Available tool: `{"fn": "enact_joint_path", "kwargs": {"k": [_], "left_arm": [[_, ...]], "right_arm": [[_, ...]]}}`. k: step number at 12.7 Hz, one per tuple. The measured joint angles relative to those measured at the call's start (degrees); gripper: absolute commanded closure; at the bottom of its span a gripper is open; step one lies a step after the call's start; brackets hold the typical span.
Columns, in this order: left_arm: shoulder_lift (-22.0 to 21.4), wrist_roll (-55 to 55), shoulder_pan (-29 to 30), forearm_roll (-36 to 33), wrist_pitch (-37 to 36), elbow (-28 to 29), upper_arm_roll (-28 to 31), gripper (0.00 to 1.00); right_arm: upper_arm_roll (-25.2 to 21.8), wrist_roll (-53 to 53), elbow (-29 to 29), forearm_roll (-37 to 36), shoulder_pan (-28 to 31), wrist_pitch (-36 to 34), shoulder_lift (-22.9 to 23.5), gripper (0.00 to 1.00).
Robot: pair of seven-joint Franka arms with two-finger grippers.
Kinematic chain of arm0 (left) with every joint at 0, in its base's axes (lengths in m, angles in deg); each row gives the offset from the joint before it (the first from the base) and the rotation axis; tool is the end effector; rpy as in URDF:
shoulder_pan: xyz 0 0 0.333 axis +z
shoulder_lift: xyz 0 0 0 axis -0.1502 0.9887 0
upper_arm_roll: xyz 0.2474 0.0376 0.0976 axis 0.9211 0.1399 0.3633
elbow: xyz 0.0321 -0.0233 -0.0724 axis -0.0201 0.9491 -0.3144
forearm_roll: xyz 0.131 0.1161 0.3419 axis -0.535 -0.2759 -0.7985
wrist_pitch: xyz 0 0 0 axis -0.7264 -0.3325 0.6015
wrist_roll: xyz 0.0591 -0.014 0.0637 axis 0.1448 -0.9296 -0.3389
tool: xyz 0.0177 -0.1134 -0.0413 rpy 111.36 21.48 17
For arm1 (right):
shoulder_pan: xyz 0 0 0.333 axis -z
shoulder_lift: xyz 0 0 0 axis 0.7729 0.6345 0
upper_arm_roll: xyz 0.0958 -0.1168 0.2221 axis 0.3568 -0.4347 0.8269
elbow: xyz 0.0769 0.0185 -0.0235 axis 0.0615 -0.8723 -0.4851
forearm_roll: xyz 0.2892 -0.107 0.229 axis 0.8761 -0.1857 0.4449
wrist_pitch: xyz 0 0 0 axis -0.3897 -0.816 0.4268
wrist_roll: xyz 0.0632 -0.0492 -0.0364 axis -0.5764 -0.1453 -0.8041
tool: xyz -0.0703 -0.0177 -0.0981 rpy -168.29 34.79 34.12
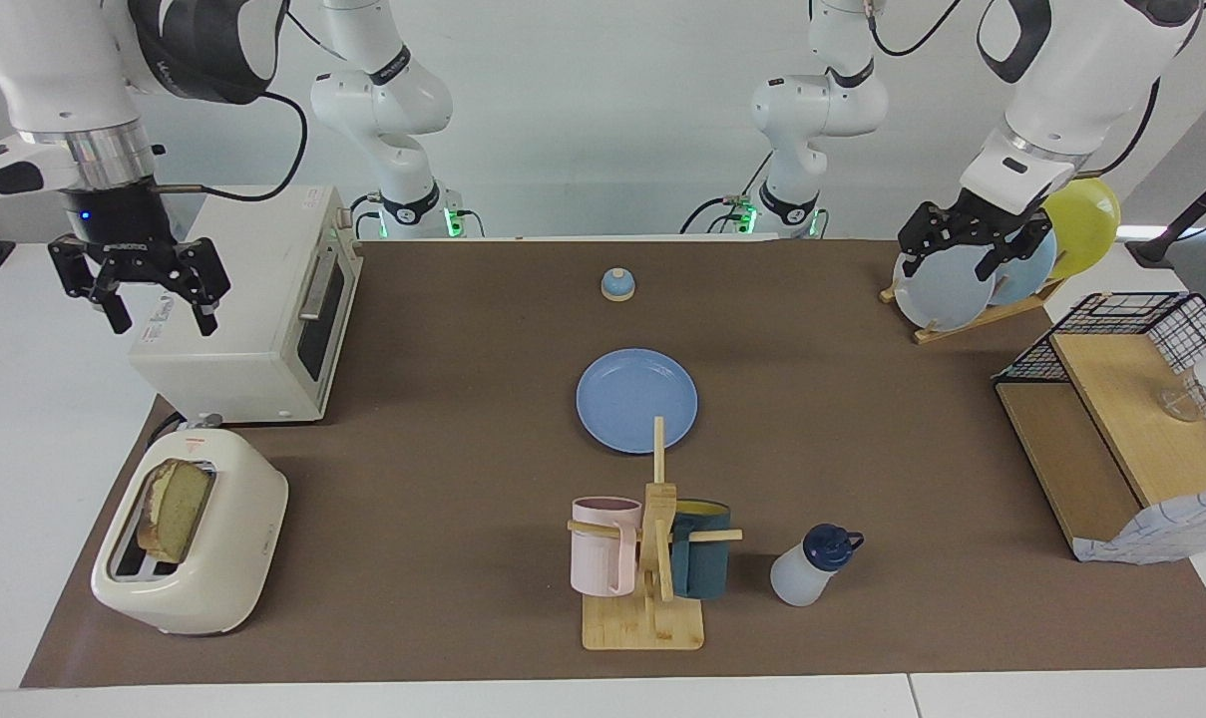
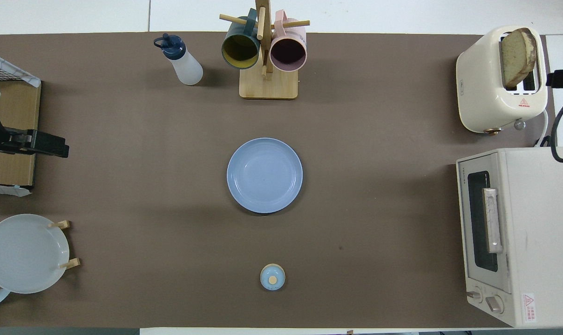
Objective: Put bread on plate and add seasoning
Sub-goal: 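Move the left gripper and the right gripper out toward the table, then reach the right gripper to the bread while the left gripper reaches the bottle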
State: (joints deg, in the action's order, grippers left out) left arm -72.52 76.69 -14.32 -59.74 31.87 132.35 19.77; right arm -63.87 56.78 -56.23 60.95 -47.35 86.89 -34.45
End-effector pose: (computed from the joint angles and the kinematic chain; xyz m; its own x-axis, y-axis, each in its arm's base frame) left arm 0.5324 -0.0544 0.5445 0.9871 -0.1578 0.0251 -0.1582 -0.9873 0.0144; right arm 0.5880 -0.0782 0.5657 0.9159 -0.0236 0.4007 -0.0445 -0.9981 0.0430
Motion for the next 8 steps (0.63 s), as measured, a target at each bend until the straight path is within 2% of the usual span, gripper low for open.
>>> {"fn": "enact_joint_path", "kwargs": {"k": [2, 5, 8], "left_arm": [[-1.36, -0.06, -1.31, 0.0, 8.95, 5.63, -0.45, 0.0], [-2.52, -0.34, -3.11, 0.0, 26.21, 16.69, -0.63, 0.0], [-1.71, -3.26, -7.31, 0.0, 45.53, 26.02, -0.8, 0.0]], "right_arm": [[-0.08, 0.0, -0.54, 0.0, 0.17, 7.22, 2.02, 0.0], [-0.19, 0.0, -1.2, 0.0, 0.21, 17.59, 8.88, 0.0], [-0.23, -0.01, -1.19, 0.0, 0.18, 22.02, 14.64, 0.0]]}}
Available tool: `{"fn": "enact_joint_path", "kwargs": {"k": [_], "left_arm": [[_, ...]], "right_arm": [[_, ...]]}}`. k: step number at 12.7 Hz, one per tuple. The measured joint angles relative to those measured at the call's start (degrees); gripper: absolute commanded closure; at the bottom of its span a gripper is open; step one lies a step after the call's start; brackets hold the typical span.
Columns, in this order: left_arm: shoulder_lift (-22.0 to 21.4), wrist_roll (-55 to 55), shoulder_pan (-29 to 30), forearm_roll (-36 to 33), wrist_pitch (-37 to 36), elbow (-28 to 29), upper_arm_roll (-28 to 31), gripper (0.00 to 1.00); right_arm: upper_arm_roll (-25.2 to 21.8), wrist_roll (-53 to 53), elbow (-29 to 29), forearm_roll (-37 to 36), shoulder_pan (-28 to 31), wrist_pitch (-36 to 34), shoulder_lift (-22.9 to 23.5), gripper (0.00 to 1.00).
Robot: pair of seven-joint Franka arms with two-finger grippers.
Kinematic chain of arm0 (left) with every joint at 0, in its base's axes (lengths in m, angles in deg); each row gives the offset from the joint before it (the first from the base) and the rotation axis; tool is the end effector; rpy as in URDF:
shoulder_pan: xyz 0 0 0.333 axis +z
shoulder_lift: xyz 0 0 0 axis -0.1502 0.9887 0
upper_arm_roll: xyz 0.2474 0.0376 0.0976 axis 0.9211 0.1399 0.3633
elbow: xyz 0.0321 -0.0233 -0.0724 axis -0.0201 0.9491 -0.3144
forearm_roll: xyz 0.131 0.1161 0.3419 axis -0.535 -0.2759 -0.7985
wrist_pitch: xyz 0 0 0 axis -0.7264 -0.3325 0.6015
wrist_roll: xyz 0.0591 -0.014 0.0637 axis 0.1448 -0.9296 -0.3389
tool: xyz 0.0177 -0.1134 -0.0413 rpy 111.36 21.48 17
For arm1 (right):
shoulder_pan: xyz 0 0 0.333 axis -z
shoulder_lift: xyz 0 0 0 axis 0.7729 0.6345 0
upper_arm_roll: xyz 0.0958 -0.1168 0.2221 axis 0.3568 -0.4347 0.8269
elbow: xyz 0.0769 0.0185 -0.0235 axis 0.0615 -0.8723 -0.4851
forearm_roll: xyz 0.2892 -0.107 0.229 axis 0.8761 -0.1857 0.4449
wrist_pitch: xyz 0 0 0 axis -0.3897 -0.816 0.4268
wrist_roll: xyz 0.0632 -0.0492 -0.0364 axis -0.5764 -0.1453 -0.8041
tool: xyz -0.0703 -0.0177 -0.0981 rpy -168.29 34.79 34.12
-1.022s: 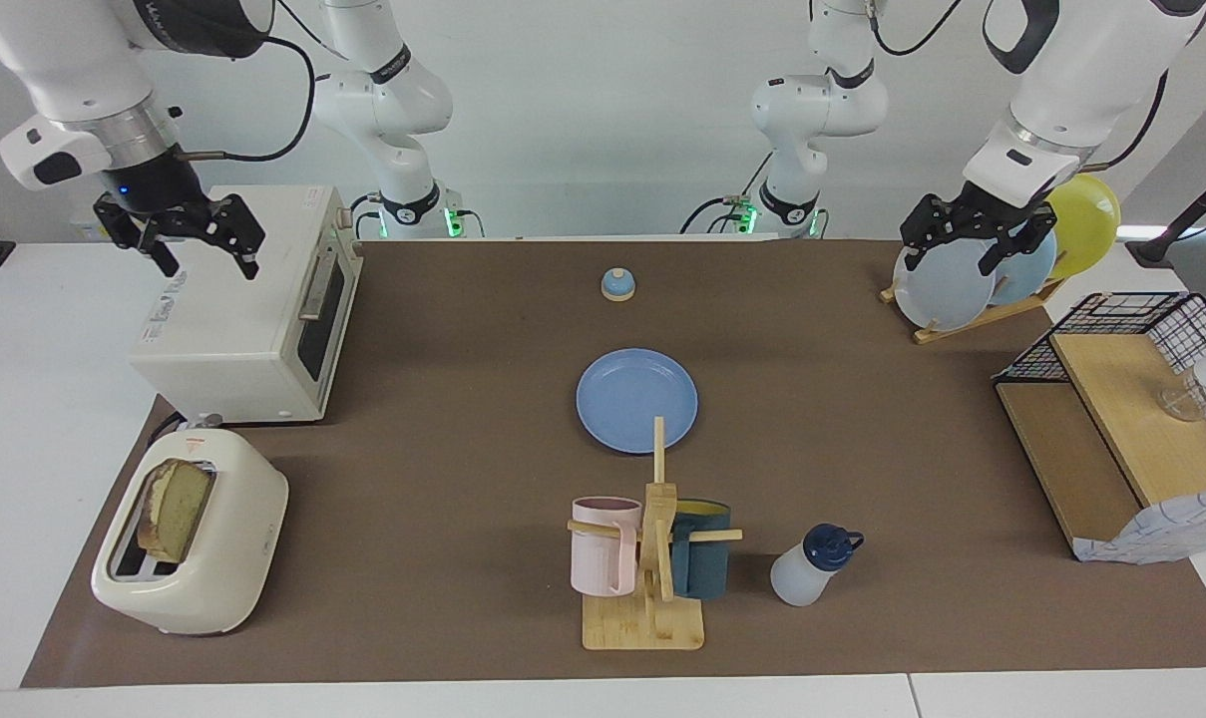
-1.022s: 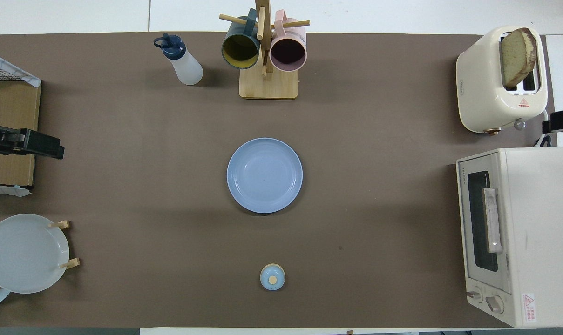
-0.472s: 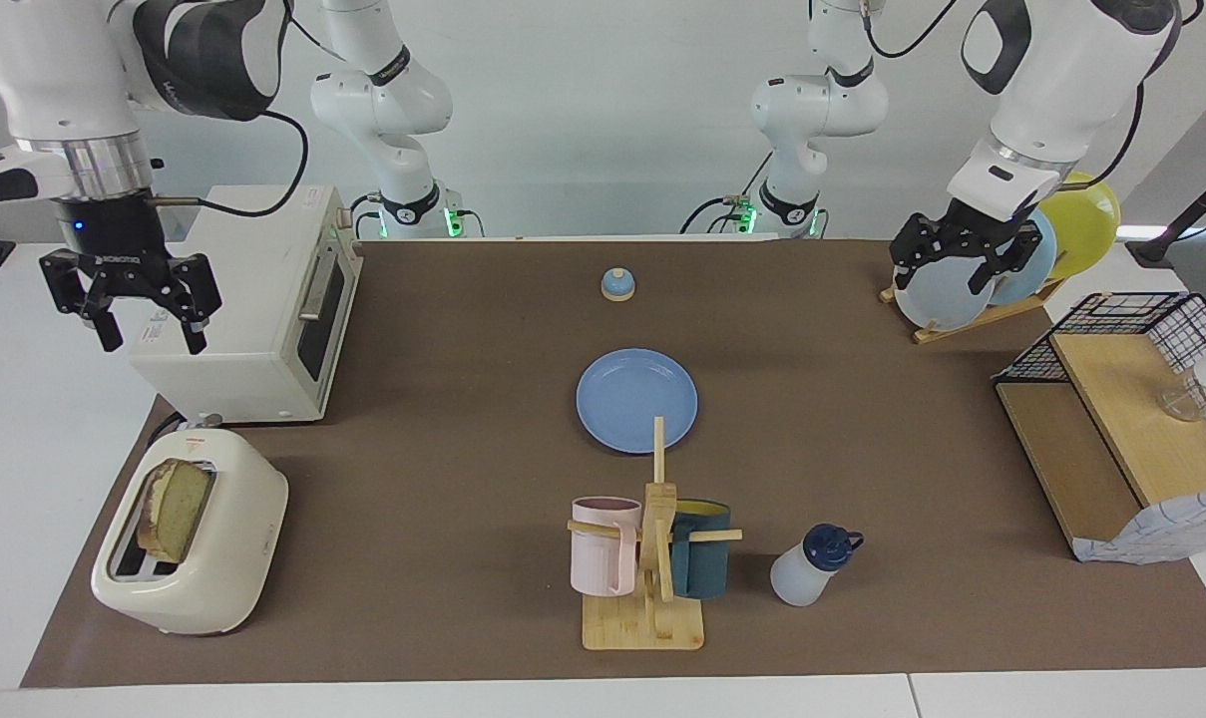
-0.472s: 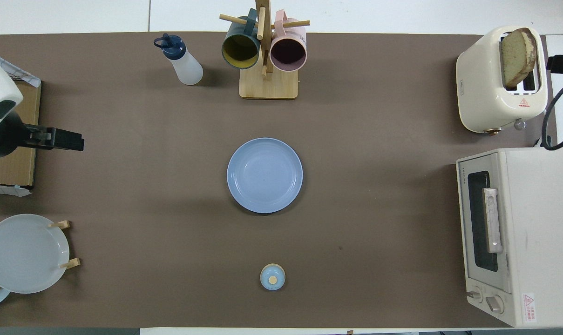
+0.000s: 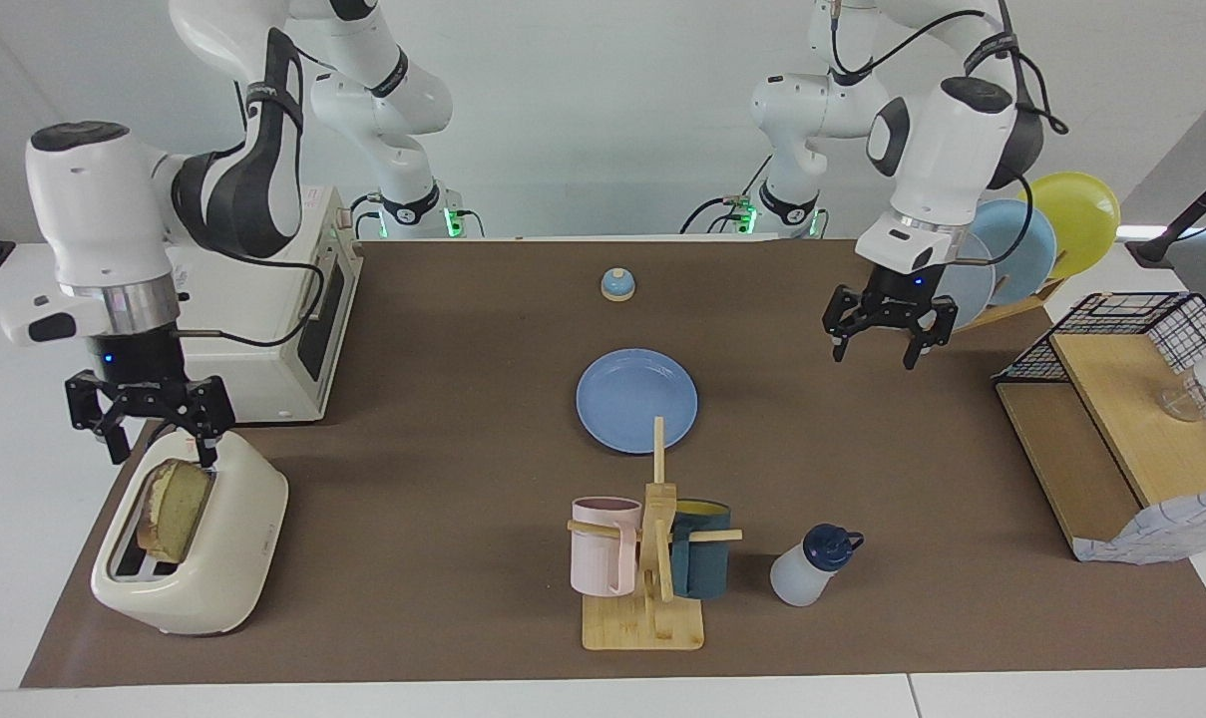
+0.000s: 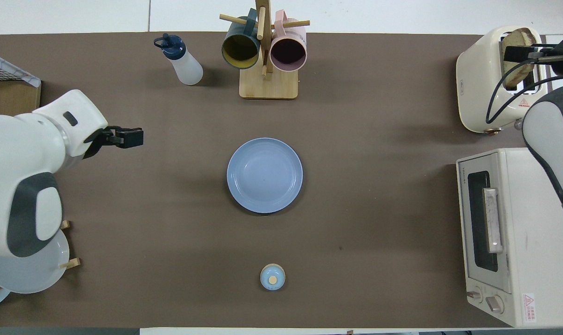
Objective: Put bread on plate and add seasoning
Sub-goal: 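Reach the right gripper to the bread while the left gripper reaches the bottle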
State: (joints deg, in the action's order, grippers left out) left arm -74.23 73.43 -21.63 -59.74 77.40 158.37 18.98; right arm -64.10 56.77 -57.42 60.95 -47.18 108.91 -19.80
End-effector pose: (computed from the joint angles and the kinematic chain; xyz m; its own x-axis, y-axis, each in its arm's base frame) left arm 0.5383 -0.1318 0.4258 0.8985 -0.2122 0.3843 -0.2343 -0.9721 0.0110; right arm 0.6564 -0.0877 0.4455 0.8688 -0.0097 0.4951 -0.0519 -0.9961 0.0716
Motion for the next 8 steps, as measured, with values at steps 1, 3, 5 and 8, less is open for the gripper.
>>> {"fn": "enact_joint_path", "kwargs": {"k": [1, 3, 5, 8], "left_arm": [[1.41, -1.36, -1.63, 0.0, 5.73, 2.09, -0.03, 0.0], [6.88, -2.75, -4.05, 0.0, 16.34, 3.88, -0.06, 0.0], [13.66, -3.28, -4.59, 0.01, 27.18, 3.98, 0.1, 0.0], [21.71, -4.05, -5.33, 0.53, 38.13, 3.35, 0.7, 0.0]], "right_arm": [[0.02, 0.0, 0.08, 0.0, -0.03, 0.94, 0.97, 0.0], [0.01, 0.0, 0.23, 0.0, -0.01, 1.26, 1.45, 0.27], [-0.05, -0.01, 0.27, 0.0, 0.19, 1.21, 1.4, 0.65], [-0.1, -0.01, 0.27, 0.0, 0.83, 0.57, 1.39, 0.89]]}}
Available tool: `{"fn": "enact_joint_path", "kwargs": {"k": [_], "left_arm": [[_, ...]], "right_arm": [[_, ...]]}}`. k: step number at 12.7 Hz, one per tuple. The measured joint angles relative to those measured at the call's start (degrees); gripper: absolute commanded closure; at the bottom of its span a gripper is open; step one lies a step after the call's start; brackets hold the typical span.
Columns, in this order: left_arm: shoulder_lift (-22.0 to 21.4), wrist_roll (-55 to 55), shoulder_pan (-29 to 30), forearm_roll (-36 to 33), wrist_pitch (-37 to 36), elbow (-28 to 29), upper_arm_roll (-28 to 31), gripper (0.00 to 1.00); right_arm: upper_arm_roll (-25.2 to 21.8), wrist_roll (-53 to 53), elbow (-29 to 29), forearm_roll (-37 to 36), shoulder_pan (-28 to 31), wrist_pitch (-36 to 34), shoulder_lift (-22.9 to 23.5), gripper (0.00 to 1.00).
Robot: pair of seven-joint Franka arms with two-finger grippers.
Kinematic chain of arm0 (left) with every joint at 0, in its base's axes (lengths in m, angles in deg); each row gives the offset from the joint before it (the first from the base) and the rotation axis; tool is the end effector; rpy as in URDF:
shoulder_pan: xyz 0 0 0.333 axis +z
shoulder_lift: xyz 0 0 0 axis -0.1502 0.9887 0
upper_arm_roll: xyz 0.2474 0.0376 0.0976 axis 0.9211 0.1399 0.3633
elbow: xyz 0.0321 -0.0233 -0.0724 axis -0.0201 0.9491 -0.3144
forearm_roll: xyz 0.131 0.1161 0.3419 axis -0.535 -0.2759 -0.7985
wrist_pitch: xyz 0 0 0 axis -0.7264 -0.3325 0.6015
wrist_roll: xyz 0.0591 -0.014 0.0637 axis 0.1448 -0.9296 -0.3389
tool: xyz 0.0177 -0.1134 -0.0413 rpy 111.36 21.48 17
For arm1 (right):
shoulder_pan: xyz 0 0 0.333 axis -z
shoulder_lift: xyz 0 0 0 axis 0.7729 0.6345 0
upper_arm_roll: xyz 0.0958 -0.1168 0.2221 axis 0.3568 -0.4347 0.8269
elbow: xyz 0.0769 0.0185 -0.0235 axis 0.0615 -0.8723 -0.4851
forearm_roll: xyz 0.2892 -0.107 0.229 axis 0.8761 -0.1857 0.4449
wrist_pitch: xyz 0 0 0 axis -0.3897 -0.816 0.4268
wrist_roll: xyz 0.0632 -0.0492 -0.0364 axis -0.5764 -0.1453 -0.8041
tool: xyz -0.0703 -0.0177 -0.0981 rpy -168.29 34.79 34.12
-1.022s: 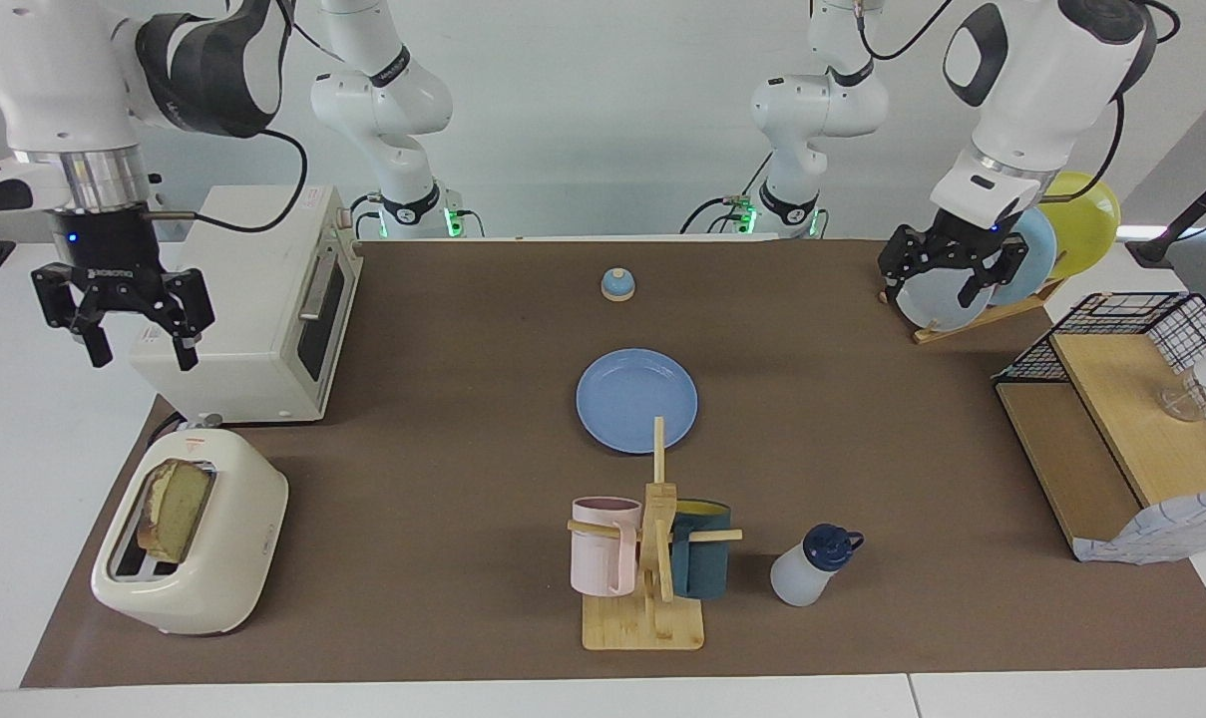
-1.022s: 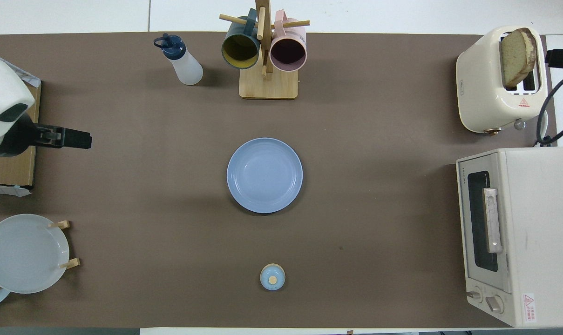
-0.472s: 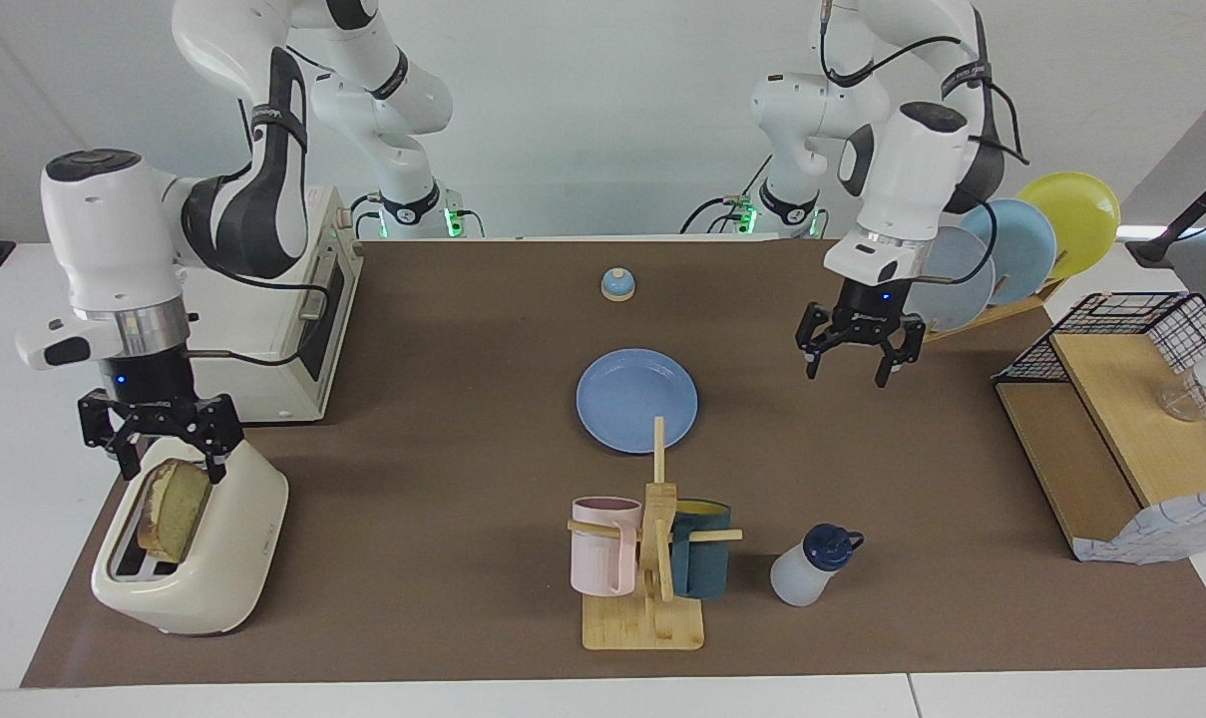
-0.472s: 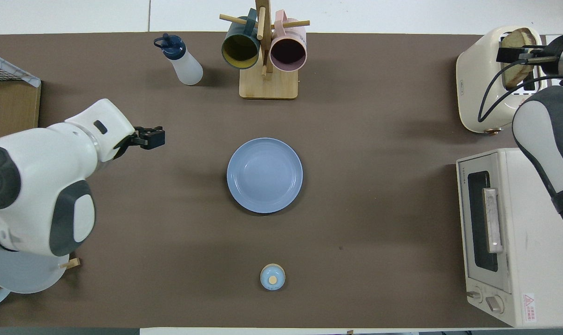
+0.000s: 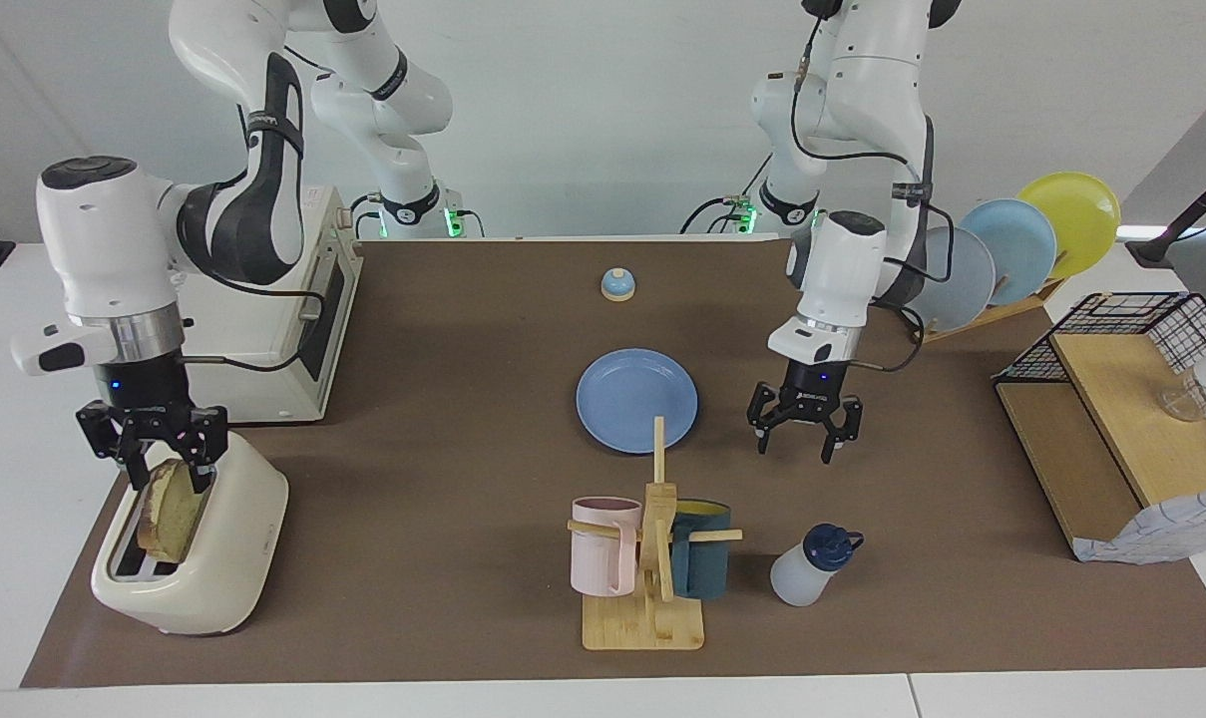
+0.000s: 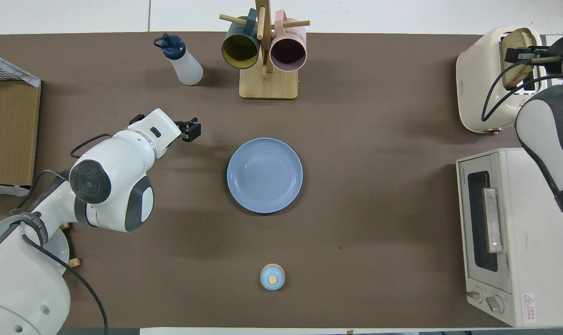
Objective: Put bread on plate and add seasoning
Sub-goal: 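Reach the right gripper to the bread while the left gripper reaches the bottle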
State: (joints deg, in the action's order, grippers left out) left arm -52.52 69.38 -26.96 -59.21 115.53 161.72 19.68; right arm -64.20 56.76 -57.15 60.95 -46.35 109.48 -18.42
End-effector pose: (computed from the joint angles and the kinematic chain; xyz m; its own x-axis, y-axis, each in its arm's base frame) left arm 0.5586 -0.1832 0.2696 0.7965 -0.1684 0.5807 -0.2438 -0.9683 0.0537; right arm 0.6587 -0.0985 0.4333 0.8732 -0.0228 0.4867 -0.0668 -0.9951 0.0731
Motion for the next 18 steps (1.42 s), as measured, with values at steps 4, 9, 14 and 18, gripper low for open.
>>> {"fn": "enact_joint_path", "kwargs": {"k": [4, 9, 14, 18], "left_arm": [[8.36, -0.31, -12.27, 11.69, 4.62, -7.3, 11.86, 0.0], [16.78, -0.98, -22.55, 16.15, -0.65, -19.25, 23.43, 0.0], [20.57, -0.97, -22.12, 16.09, -9.96, -28.89, 24.85, 0.0], [21.84, -0.97, -21.43, 16.09, -10.04, -29.63, 24.86, 0.0]], "right_arm": [[-0.03, -0.53, 0.1, 0.0, 0.52, -1.76, -0.15, 1.0], [0.26, -3.63, 10.93, -0.05, 0.72, -18.8, -0.32, 1.0], [1.17, -5.06, 20.15, -0.01, -9.69, -35.04, -2.43, 1.0], [1.97, 2.81, 16.69, 1.62, -19.19, -35.49, -3.69, 1.0]]}}
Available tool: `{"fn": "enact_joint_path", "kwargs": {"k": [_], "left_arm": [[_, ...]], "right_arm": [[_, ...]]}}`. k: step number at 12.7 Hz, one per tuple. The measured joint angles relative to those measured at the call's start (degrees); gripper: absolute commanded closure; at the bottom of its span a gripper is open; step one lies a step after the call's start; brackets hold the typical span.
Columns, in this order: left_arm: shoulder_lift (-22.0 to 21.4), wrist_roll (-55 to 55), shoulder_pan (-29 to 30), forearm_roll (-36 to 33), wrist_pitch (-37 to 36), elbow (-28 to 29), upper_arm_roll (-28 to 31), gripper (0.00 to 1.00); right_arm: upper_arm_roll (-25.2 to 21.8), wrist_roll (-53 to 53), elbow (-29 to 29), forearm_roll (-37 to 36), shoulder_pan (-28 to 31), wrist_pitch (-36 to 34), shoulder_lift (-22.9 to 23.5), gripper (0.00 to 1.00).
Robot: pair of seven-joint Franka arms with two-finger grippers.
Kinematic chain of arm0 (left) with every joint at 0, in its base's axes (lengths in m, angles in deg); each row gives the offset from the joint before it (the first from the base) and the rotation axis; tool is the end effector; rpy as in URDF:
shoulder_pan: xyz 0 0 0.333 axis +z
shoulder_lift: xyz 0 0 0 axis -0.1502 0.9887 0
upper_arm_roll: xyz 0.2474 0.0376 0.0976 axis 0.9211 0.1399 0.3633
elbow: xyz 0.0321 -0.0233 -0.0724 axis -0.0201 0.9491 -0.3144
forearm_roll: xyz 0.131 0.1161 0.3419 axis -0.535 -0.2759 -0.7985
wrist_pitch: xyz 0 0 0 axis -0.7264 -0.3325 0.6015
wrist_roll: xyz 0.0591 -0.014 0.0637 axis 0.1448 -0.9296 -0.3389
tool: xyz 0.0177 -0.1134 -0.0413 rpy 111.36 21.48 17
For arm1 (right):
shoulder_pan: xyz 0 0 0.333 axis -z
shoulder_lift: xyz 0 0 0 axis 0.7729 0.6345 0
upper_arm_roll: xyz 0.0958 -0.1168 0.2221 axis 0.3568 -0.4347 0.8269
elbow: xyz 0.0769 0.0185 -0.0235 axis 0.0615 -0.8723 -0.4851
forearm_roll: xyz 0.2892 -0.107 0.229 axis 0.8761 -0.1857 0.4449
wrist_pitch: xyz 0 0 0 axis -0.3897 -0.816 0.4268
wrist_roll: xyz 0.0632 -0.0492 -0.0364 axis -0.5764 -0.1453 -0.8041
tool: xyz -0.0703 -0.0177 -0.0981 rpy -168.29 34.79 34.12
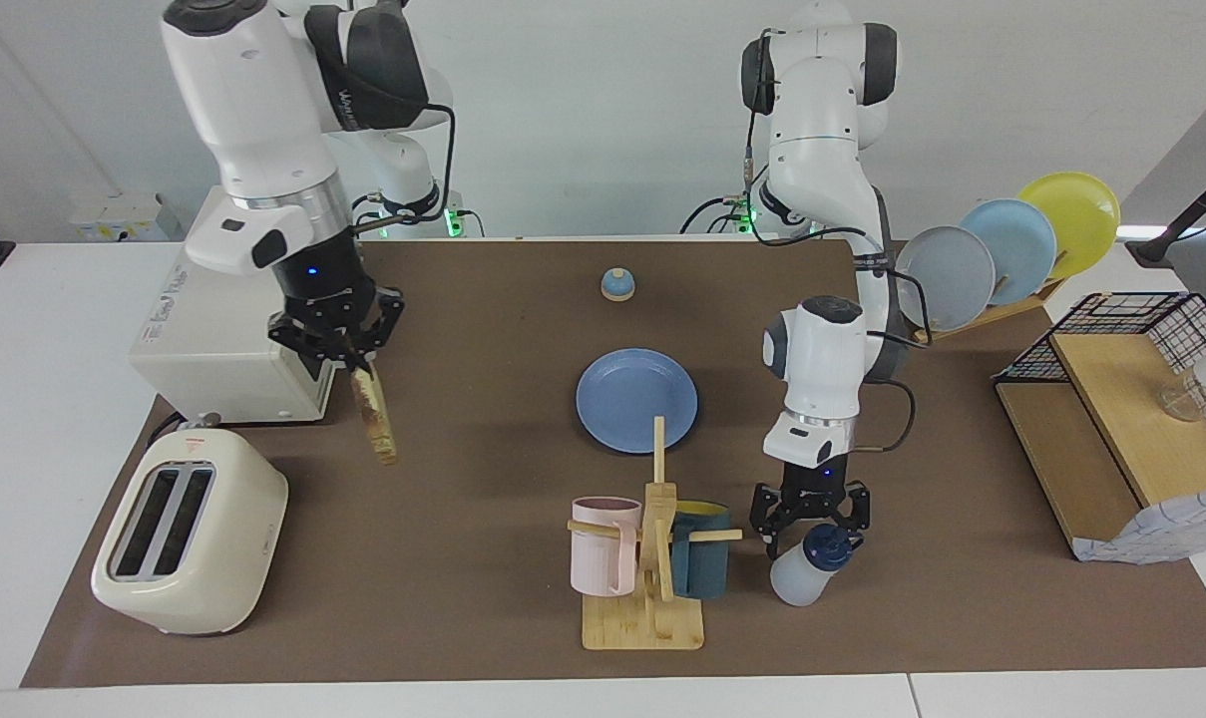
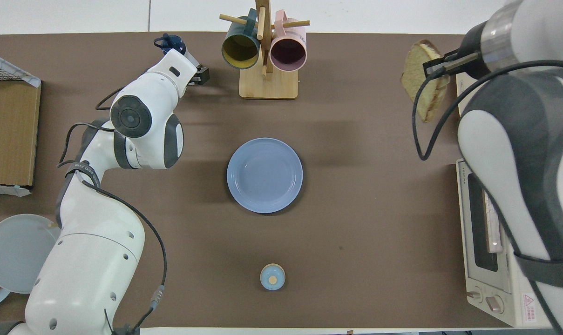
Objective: Put bread on plate and add seasoning
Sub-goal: 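Reach the right gripper to the bread while the left gripper reaches the bottle, then carry the bread with the right gripper while the left gripper grasps the bottle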
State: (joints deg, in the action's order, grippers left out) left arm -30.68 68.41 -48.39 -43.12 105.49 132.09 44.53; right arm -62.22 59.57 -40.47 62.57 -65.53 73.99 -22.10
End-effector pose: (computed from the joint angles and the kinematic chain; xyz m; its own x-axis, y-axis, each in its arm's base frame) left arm 0.6670 -0.2005 0.2691 0.7883 -0.0466 0.6135 -0.0733 -0.9971 0.0184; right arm 0.6158 0.1390 0.5445 0.9369 0.2473 0.2471 0.2557 -0.9668 -0.0019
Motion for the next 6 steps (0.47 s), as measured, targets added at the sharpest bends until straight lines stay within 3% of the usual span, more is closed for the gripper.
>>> {"fn": "enact_joint_path", "kwargs": {"k": [6], "left_arm": [[0.77, 0.0, 1.71, -0.06, -0.01, -1.82, -0.06, 0.0]], "right_arm": [[0.41, 23.64, -12.41, 6.62, -12.55, 14.99, -1.4, 1.0]]}}
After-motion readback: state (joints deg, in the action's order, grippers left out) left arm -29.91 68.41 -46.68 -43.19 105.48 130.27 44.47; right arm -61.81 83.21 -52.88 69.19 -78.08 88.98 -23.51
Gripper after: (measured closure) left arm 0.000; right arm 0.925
